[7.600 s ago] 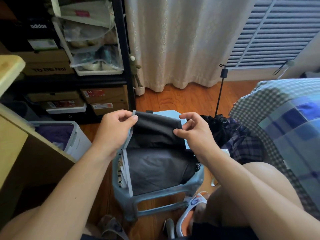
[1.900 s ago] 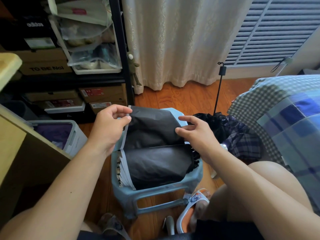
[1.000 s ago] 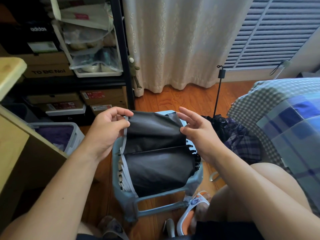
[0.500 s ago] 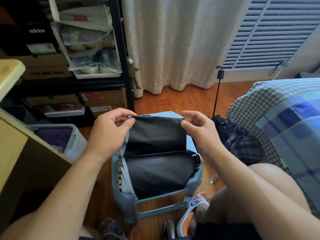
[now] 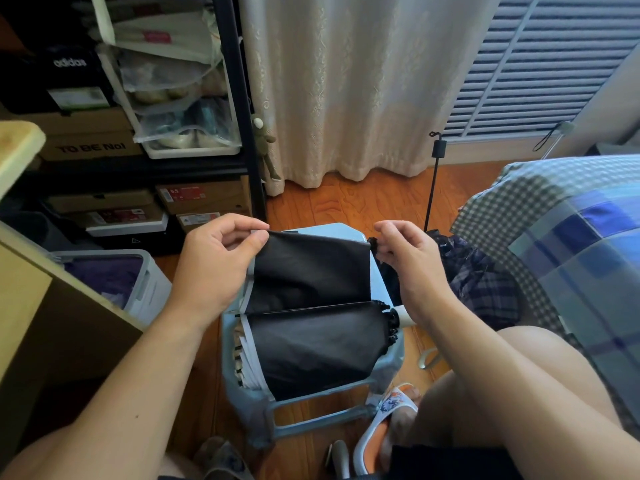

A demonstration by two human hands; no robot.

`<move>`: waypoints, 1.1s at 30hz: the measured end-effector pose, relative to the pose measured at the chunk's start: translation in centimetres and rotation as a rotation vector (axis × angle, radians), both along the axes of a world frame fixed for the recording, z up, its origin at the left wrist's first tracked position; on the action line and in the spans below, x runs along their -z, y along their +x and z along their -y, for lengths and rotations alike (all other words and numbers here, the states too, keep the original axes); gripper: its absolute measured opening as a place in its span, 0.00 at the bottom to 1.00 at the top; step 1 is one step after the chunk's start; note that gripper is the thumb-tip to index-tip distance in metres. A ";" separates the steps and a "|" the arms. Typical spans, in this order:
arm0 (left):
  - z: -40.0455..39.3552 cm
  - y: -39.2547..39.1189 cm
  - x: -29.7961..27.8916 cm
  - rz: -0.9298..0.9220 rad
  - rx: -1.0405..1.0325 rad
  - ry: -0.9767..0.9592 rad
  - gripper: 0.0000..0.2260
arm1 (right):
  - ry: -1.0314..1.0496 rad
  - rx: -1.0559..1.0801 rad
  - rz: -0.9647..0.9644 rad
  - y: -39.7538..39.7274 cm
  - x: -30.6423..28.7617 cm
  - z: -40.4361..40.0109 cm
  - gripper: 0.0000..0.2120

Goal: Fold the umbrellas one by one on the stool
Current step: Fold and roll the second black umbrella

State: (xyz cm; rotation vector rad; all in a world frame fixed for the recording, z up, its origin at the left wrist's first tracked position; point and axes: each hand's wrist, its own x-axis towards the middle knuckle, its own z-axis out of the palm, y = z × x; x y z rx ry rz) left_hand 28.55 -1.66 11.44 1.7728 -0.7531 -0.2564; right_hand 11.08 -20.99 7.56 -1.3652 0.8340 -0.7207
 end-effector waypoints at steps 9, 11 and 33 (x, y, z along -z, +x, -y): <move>0.0 -0.2 -0.1 -0.037 -0.014 -0.037 0.07 | -0.110 -0.178 -0.019 0.0 -0.3 -0.2 0.03; 0.0 -0.3 -0.2 -0.048 -0.044 -0.081 0.10 | -0.115 -0.159 -0.038 0.2 -0.2 -0.3 0.03; -8.1 -1.6 0.1 -0.481 0.355 0.746 0.14 | 0.346 -0.338 -0.420 -10.9 1.7 3.8 0.11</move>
